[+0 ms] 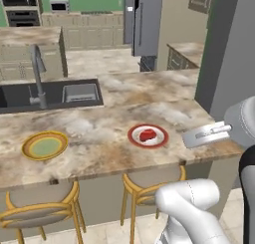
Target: Transport the steak and tomato to the fridge. Place the steak on the rack containing meat and place the tomato on the rack containing the vegetable, ensuring meats and vegetables are on different racks.
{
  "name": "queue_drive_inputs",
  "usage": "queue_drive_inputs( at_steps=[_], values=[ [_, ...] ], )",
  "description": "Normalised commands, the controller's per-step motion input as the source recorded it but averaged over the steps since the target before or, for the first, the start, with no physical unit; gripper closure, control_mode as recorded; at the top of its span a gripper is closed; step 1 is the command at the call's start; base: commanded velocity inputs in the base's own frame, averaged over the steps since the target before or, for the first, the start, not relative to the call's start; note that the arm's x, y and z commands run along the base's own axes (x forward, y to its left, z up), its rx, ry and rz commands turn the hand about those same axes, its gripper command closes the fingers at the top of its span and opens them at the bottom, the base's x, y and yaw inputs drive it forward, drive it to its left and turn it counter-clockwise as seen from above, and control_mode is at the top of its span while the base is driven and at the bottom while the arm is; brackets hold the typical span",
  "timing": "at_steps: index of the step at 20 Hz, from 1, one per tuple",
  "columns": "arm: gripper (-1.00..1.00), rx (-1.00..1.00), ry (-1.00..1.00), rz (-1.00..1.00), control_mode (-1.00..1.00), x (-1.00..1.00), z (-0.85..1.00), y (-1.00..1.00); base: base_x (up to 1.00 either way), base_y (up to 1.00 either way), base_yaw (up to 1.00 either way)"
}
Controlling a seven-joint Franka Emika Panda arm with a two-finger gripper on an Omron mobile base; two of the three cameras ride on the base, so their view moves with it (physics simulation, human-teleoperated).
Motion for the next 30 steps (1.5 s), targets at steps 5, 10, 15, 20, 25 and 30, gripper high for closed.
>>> queue_drive_inputs(
  at_steps=[5,10,15,20,25,30],
  values=[
    [-1.0,0.0,0.0,0.0,1.0,0.0,0.0,0.0,1.0,-0.47,0.41],
    [-1.0,0.0,0.0,0.0,1.0,0.0,0.0,0.0,1.0,-0.36,0.25],
    [-1.0,0.0,0.25,-0.07,-1.0,0.6,-0.2,-0.28,0.4,-0.18,0.04],
    [-1.0,0.0,0.47,-0.44,-1.0,0.94,-0.53,-0.42,0.0,0.0,0.0],
    [-1.0,0.0,0.16,-0.54,-1.0,0.97,-0.71,-0.18,0.0,0.0,0.0],
    [-1.0,0.03,0.05,-0.41,-1.0,1.0,-0.79,-0.43,0.0,0.0,0.0]
  ],
)
